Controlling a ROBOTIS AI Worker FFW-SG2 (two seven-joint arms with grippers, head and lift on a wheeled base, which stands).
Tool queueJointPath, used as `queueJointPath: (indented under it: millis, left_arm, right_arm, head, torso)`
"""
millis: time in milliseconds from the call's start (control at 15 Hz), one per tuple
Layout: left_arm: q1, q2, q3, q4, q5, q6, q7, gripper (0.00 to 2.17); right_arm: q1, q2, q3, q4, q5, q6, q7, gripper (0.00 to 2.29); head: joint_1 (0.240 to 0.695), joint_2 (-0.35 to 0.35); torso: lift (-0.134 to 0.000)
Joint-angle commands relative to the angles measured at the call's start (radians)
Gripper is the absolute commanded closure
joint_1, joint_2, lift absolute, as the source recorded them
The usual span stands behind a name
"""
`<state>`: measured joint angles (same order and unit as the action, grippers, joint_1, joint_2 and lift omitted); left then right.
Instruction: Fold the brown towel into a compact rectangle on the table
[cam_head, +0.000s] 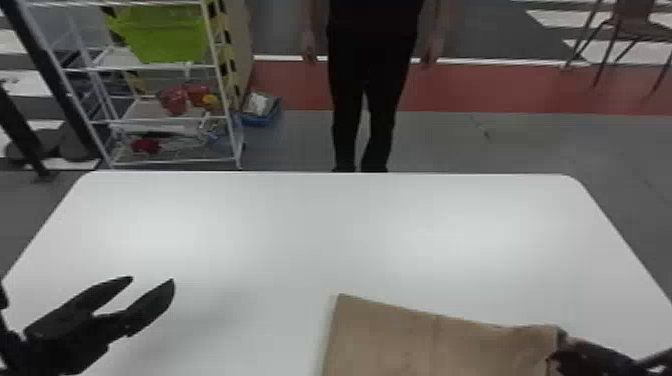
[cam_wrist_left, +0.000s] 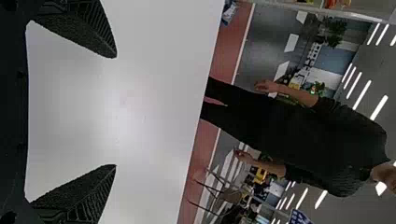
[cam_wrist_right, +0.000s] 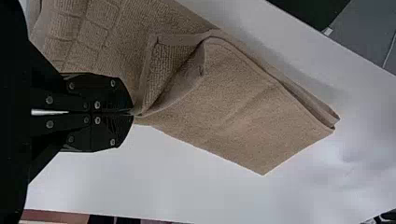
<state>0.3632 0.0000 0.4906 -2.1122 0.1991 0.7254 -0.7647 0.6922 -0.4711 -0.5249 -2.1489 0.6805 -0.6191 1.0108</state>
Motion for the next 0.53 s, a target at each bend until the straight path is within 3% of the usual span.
queueJointPath:
  millis: [0,133,200,467]
  left_arm:
    - [-0.003,-0.003,0.000,0.001,-0.003,-0.002,0.002,0.04]
    - [-0.009,-0.003,0.000,0.009,-0.003,-0.002,0.002,0.04]
    - [-0.010,-0.003,0.000,0.018,-0.003,-0.002,0.002,0.04]
    - [-0.009,-0.003,-0.014,0.035,-0.007,-0.027,0.001,0.04]
  right_arm:
    - [0.038,-0.003,-0.081,-0.023,-0.039,-0.035,0.000,1.54]
    - [0.084,-0.001,-0.196,-0.031,-0.113,-0.069,0.000,1.54]
    - [0.093,0.002,-0.210,-0.008,-0.113,-0.075,0.000,1.54]
    - [0.046,0.003,-0.125,0.098,-0.032,-0.103,-0.032,1.54]
  head:
    - [0.695,-0.003]
    - [0.695,-0.012]
    - [0.695,-0.028]
    - [0.695,-0.099]
  torso:
    - [-0.123]
    - [-0.123]
    - [-0.123]
    - [-0.123]
